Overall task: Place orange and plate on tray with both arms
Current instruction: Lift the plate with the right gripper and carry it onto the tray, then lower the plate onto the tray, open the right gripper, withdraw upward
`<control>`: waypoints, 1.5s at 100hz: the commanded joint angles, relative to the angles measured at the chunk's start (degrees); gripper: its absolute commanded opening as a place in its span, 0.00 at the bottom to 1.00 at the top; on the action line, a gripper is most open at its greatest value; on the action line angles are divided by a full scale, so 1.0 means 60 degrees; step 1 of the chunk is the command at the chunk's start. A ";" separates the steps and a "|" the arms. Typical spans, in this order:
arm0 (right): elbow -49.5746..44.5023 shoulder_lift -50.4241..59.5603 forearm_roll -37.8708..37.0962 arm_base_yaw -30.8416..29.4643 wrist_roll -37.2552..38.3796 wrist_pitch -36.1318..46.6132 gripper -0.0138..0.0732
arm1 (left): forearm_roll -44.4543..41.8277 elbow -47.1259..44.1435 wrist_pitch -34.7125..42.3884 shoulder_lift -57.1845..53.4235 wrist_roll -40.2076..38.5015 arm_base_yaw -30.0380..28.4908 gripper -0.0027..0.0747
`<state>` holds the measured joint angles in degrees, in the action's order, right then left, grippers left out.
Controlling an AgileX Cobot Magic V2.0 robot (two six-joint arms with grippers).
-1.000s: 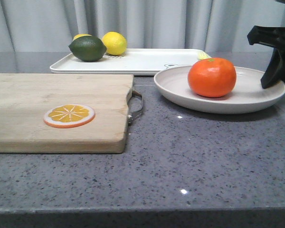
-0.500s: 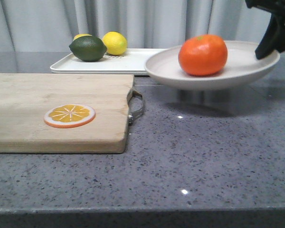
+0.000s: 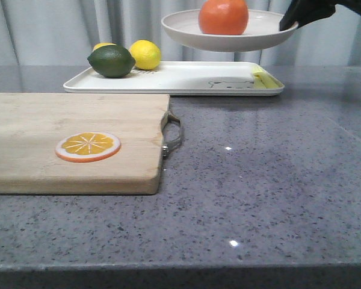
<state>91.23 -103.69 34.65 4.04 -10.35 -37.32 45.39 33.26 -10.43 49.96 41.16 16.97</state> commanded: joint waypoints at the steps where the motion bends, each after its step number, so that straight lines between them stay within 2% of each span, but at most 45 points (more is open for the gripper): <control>1: 0.1081 -0.0183 0.0548 -0.0005 -0.0094 0.0092 0.04 | 0.0188 0.0268 0.0504 -0.0028 -0.0085 -0.0003 0.77; 32: 0.3355 -0.2178 0.1270 0.0039 -0.0094 -0.0271 0.04 | 0.0188 0.0268 0.0504 -0.0028 -0.0085 -0.0003 0.77; 53: 0.4159 -0.2923 0.1270 0.0187 -0.0094 -0.0352 0.04 | 0.0209 0.0268 0.0504 -0.0028 -0.0085 -0.0003 0.77; 150: 0.4364 -0.3533 0.0797 0.0357 -0.0094 0.0036 0.05 | 0.0356 0.0268 0.0504 -0.0028 -0.0085 -0.0003 0.77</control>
<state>115.31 -128.65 37.82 6.24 -10.35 -40.09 46.47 33.26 -10.43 49.96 41.16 16.97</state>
